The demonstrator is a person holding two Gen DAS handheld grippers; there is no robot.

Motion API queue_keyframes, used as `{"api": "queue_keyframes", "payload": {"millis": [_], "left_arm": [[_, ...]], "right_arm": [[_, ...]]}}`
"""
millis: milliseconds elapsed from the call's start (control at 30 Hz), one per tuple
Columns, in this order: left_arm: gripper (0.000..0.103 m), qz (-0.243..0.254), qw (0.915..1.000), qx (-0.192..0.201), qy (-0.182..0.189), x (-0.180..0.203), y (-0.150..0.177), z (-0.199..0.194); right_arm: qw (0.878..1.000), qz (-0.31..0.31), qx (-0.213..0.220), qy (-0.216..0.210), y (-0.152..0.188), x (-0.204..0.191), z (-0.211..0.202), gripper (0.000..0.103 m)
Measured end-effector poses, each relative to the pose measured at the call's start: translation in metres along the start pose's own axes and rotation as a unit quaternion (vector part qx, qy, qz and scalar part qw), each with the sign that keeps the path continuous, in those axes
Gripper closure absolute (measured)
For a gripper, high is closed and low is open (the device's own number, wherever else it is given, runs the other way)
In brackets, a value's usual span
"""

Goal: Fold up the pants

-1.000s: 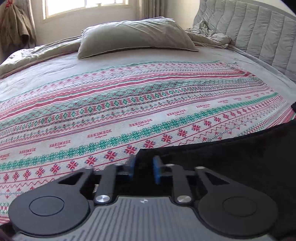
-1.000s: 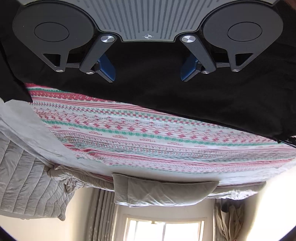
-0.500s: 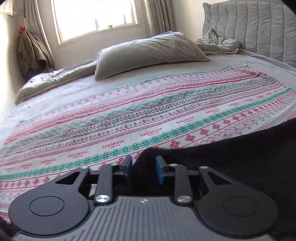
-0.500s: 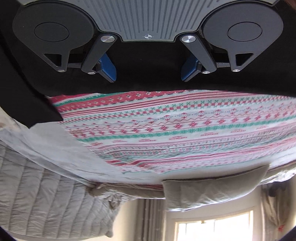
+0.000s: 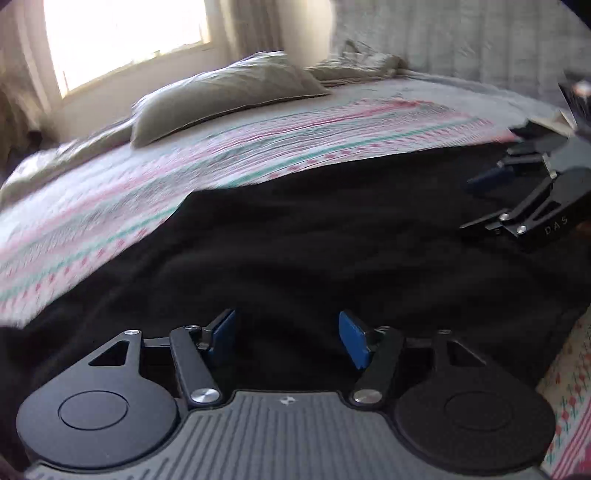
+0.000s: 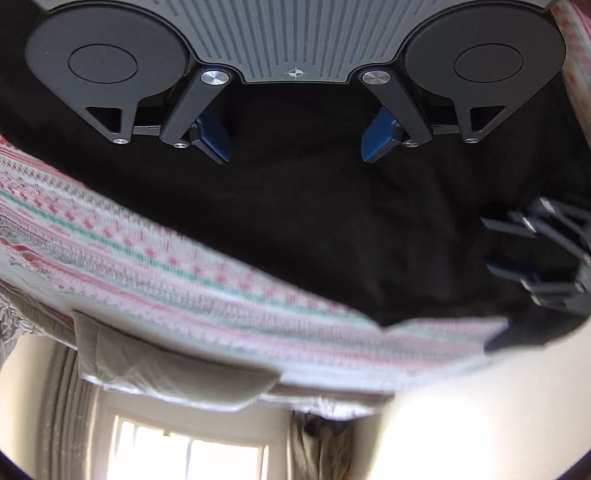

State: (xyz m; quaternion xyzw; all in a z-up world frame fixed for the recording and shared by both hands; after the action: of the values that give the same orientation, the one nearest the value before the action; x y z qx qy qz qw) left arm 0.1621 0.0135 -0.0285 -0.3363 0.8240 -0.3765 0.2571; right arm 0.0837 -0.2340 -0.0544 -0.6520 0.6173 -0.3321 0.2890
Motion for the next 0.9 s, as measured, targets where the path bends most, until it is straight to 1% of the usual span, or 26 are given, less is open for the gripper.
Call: {"api": "queue_keyframes", "payload": {"millis": [67, 100, 167, 233, 300, 333, 367, 400, 467, 533, 567, 633, 667, 700, 733, 767, 833, 900], "left_arm": [[0.029, -0.053, 0.9985, -0.008, -0.012, -0.027, 0.014, -0.016], [0.030, -0.069, 0.9972, -0.010, -0.025, -0.039, 0.022, -0.025], [0.030, -0.078, 0.9944, -0.008, -0.070, -0.058, 0.037, -0.046], [0.030, -0.094, 0.9903, 0.003, -0.103, -0.074, 0.049, -0.068], [0.030, -0.122, 0.9826, 0.021, -0.139, -0.089, 0.058, -0.090], [0.030, -0.140, 0.9765, 0.034, -0.160, -0.097, 0.061, -0.102], [0.030, -0.164, 0.9685, 0.045, -0.182, -0.107, 0.065, -0.111], [0.030, -0.191, 0.9587, 0.055, -0.203, -0.118, 0.069, -0.122], [0.030, -0.250, 0.9337, 0.074, -0.245, -0.139, 0.079, -0.139], [0.030, -0.299, 0.9090, 0.088, -0.277, -0.156, 0.088, -0.152], [0.031, -0.316, 0.8991, 0.090, -0.289, -0.163, 0.093, -0.154], [0.031, -0.335, 0.8876, 0.085, -0.304, -0.176, 0.100, -0.152], [0.033, -0.344, 0.8833, 0.080, -0.309, -0.180, 0.104, -0.149], [0.043, -0.353, 0.8815, 0.076, -0.305, -0.182, 0.107, -0.144], [0.052, -0.361, 0.8815, 0.071, -0.296, -0.183, 0.108, -0.135], [0.067, -0.364, 0.8808, 0.066, -0.295, -0.184, 0.110, -0.130], [0.076, -0.353, 0.8794, 0.063, -0.313, -0.186, 0.110, -0.130], [0.077, -0.341, 0.8784, 0.056, -0.330, -0.189, 0.107, -0.131]], "right_arm": [[0.999, 0.041, -0.008, 0.002, 0.004, 0.023, -0.001, 0.022], [0.998, 0.067, -0.011, 0.016, 0.006, 0.037, -0.003, 0.022], [0.994, 0.099, -0.012, 0.050, 0.012, 0.068, -0.011, 0.022], [0.991, 0.111, -0.012, 0.078, 0.014, 0.080, -0.017, 0.022], [0.988, 0.121, -0.010, 0.094, 0.014, 0.079, -0.026, 0.022], [0.989, 0.121, -0.003, 0.088, 0.013, 0.076, -0.031, 0.022], [0.990, 0.118, 0.007, 0.078, 0.010, 0.069, -0.037, 0.021], [0.991, 0.113, 0.017, 0.068, 0.006, 0.062, -0.040, 0.021], [0.993, 0.102, 0.033, 0.052, 0.003, 0.046, -0.048, 0.021], [0.994, 0.093, 0.040, 0.037, 0.000, 0.029, -0.049, 0.021], [0.995, 0.090, 0.042, 0.029, 0.001, 0.023, -0.051, 0.021], [0.996, 0.076, 0.047, 0.011, 0.000, 0.009, -0.050, 0.021], [0.997, 0.066, 0.050, 0.002, 0.000, 0.002, -0.050, 0.021], [0.997, 0.056, 0.054, -0.005, 0.001, -0.004, -0.050, 0.021], [0.997, 0.046, 0.055, -0.011, 0.001, -0.010, -0.049, 0.021], [0.998, 0.035, 0.054, -0.016, 0.003, -0.014, -0.047, 0.021], [0.999, 0.015, 0.044, -0.018, 0.008, -0.023, -0.044, 0.021], [1.000, 0.000, 0.016, -0.006, 0.016, -0.025, -0.036, 0.020]]}}
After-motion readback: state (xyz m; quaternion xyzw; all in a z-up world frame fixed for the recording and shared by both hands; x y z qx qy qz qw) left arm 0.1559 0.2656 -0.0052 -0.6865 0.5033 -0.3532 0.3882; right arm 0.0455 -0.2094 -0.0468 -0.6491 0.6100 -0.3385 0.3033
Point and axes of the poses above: each gripper's, at about its wrist camera, not at the fingertips, and z roughly the way its jaws point, x to its right, y to its underside, the point moved 5 cm from there along z, roughly the way its jaws point, and after that the axes turned 5 degrees about x, right-handed, at the moved point
